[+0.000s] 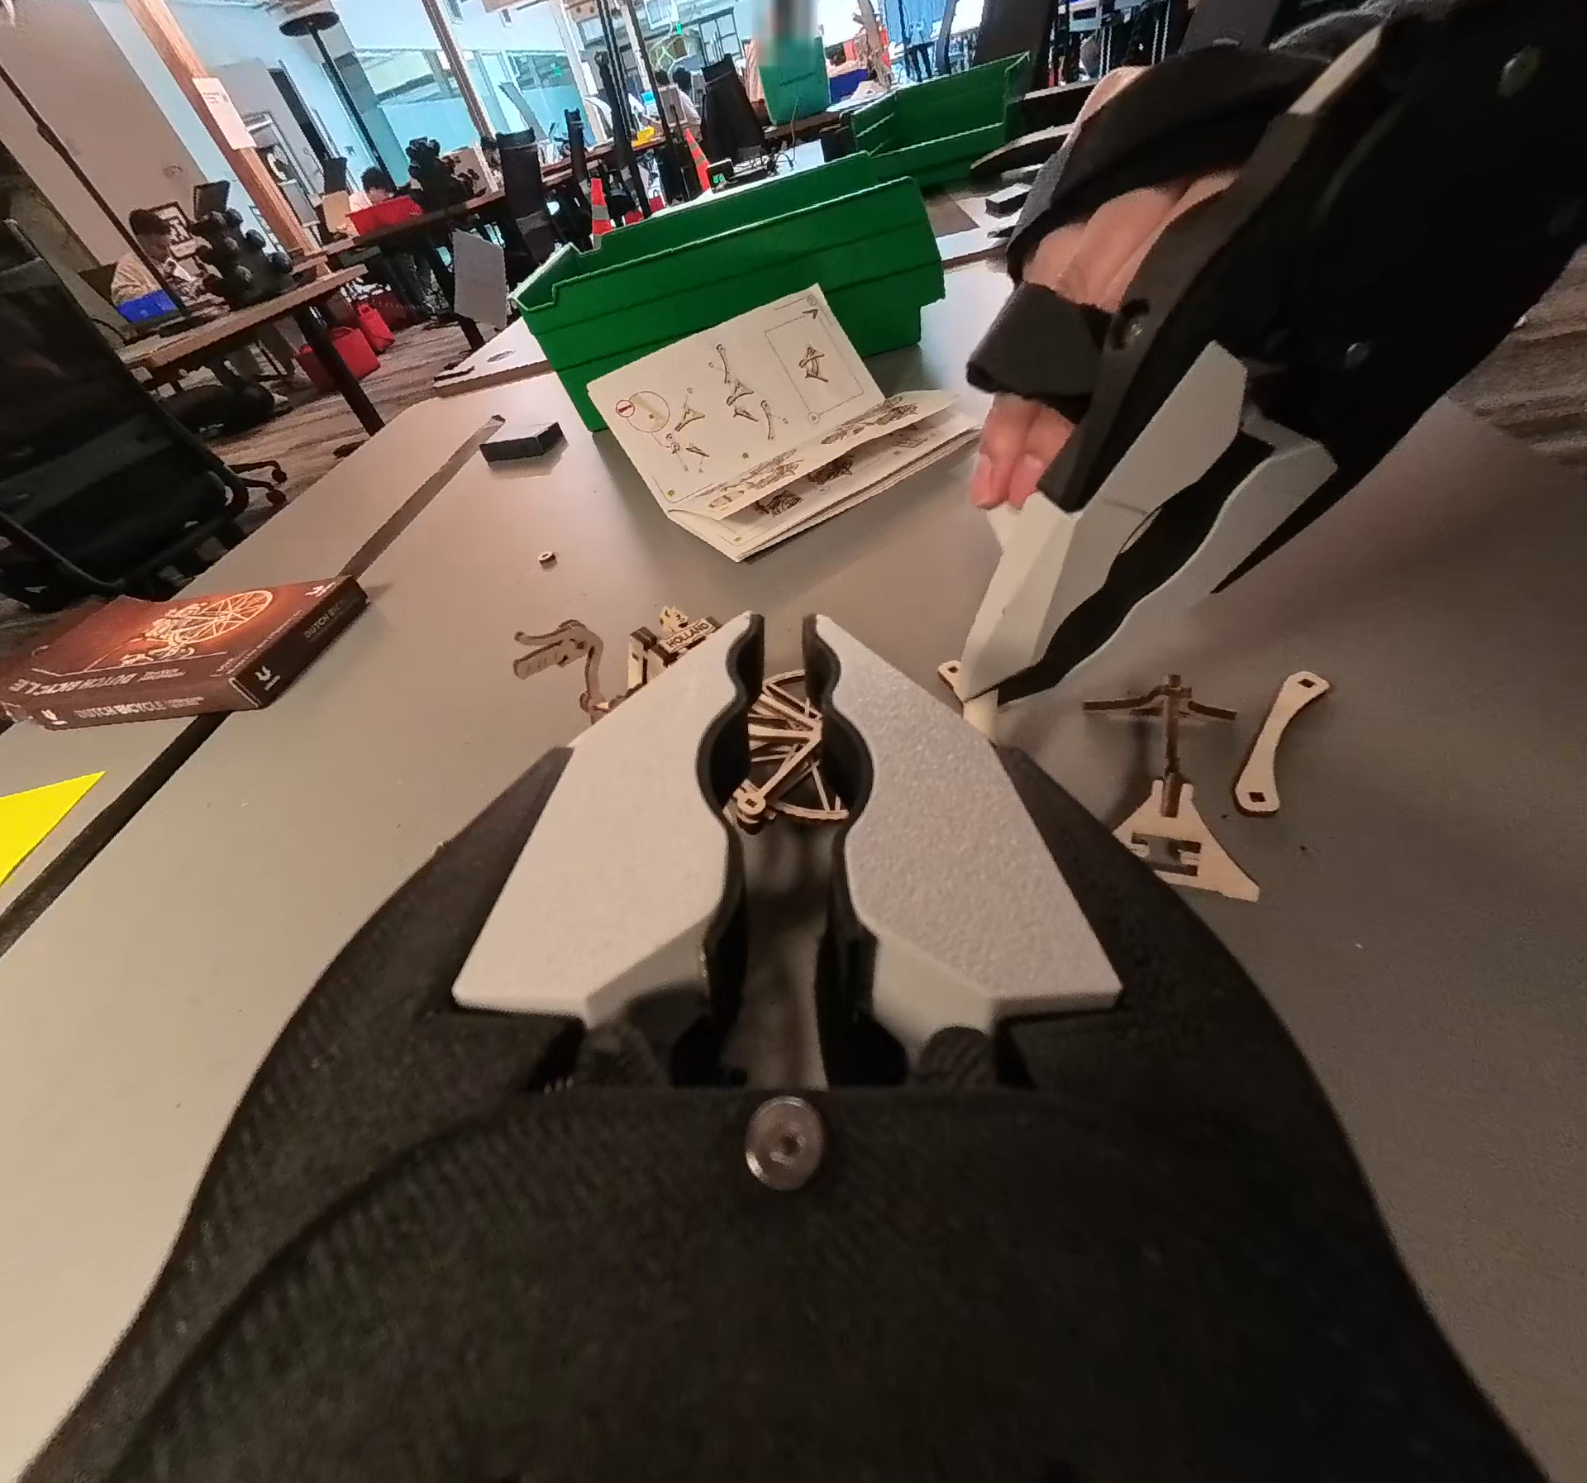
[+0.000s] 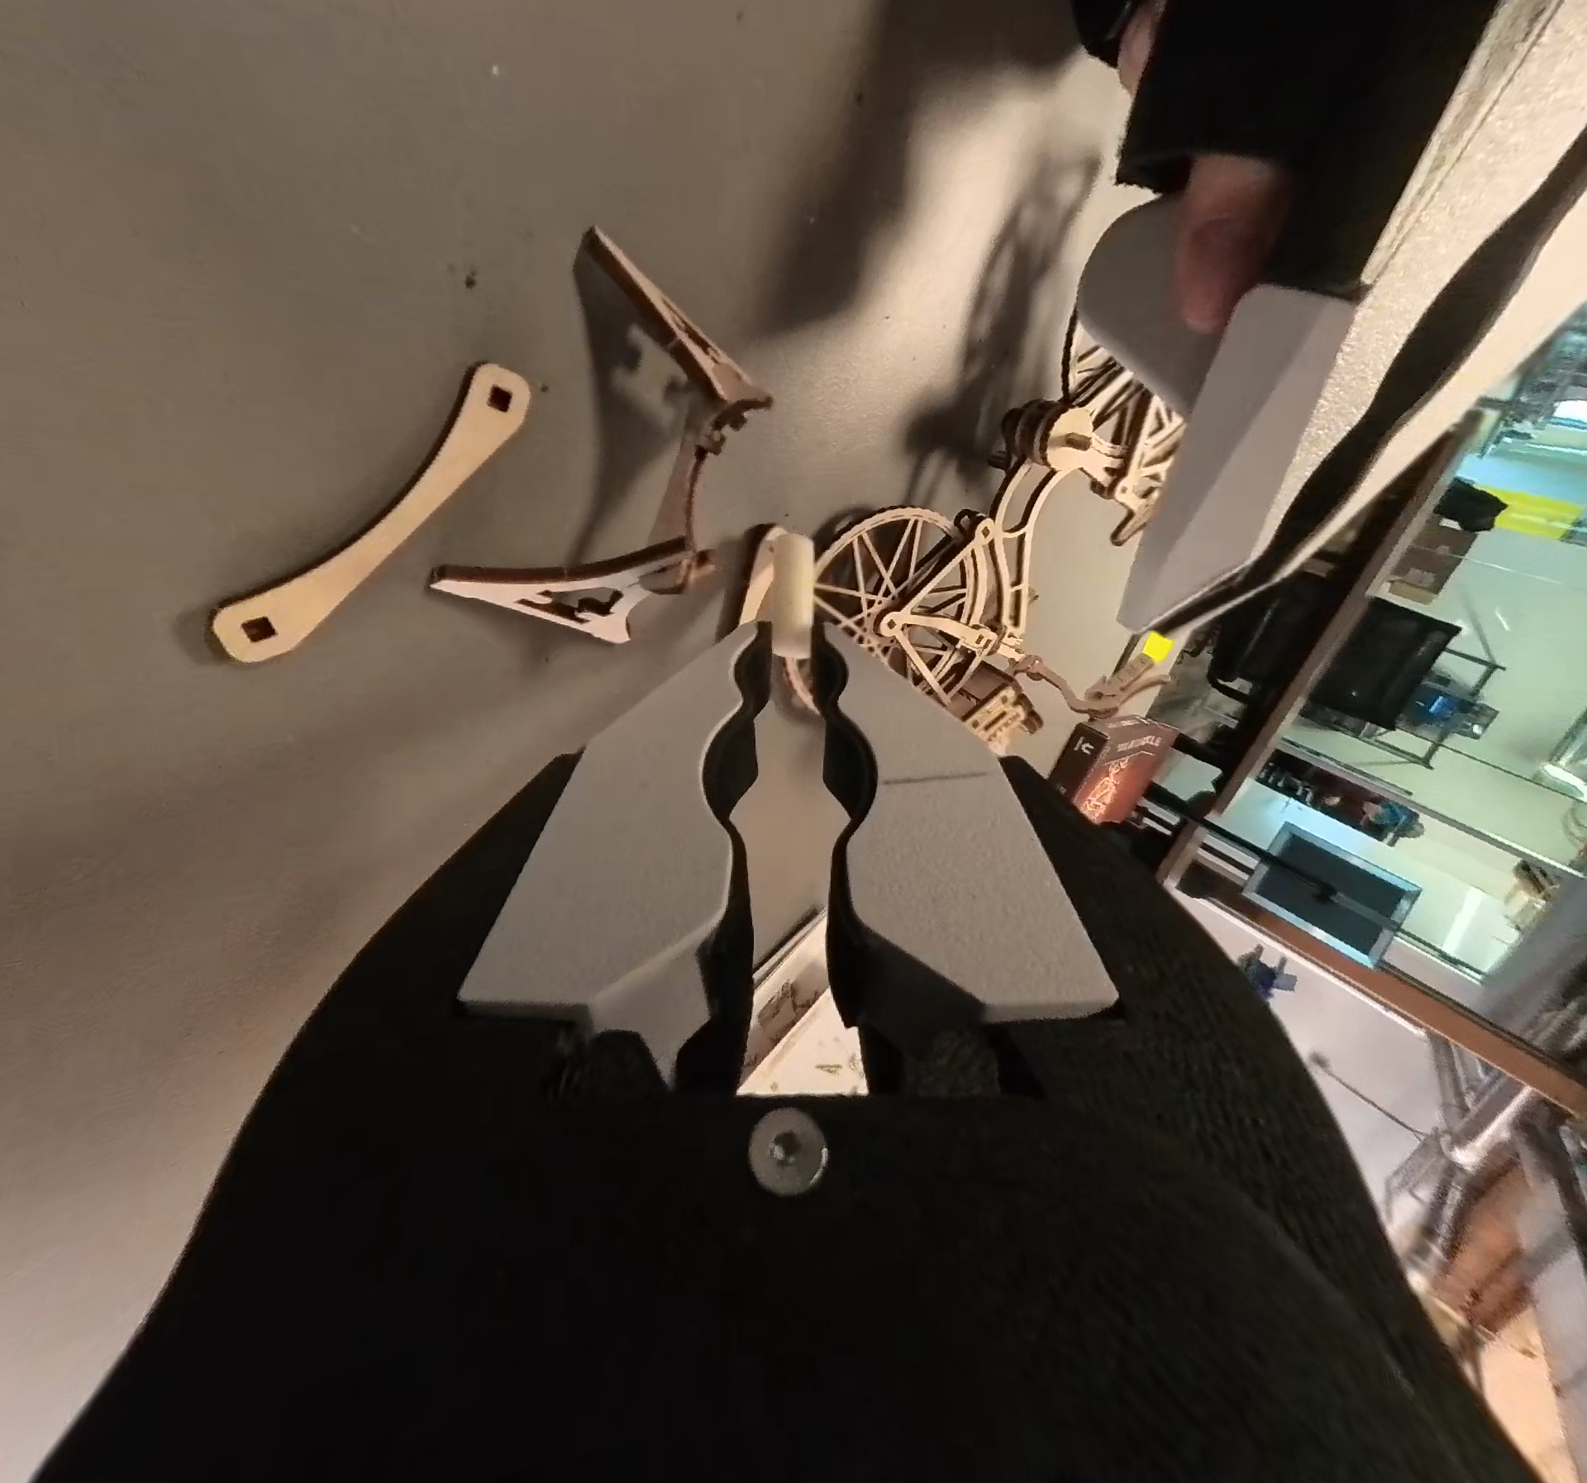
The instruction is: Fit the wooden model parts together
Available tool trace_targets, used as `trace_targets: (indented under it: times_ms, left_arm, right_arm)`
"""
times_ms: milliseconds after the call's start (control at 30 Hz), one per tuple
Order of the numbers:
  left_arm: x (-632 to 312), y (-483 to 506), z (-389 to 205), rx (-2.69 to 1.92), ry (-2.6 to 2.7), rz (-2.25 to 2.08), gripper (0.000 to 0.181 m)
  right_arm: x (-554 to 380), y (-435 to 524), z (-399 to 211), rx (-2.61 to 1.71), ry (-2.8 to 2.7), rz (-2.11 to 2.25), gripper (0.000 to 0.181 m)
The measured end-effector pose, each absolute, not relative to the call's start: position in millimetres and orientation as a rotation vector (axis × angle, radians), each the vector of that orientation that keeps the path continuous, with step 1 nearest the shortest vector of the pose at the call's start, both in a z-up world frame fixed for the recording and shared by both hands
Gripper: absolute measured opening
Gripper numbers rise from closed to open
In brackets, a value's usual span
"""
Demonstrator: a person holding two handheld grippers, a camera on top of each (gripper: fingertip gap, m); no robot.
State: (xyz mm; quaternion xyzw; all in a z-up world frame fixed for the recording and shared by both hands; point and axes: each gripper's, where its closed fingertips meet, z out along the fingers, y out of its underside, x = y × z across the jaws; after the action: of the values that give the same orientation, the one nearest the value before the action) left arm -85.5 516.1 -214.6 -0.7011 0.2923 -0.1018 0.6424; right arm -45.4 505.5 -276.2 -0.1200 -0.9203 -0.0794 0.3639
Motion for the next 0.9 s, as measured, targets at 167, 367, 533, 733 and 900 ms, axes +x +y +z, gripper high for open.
trace_targets:
  times_ms: [167, 367, 533, 733, 900]
  left_arm:
    - [-85, 516, -215, -1.600, 0.671, -0.231, 0.008]
    - [-85, 516, -215, -1.596, 0.670, -0.221, 0.007]
    - [-85, 515, -212, -1.575, 0.668, -0.213, 0.010]
    - [-37, 465, -162, -1.276, 0.683, -0.498, 0.017]
    - [29, 426, -197, -1.325, 1.001, -0.425, 0.016]
  right_arm:
    - [-45, 505, -280, -0.318, -2.376, -0.204, 0.007]
    - [-49, 506, -282, -0.390, -2.368, -0.184, 0.007]
    - [-48, 510, -270, -0.517, -2.285, -0.122, 0.007]
    - [-19, 514, -252, -0.777, -2.139, -0.011, 0.007]
    - [23, 489, -248, -1.025, -2.059, 0.210, 0.007]
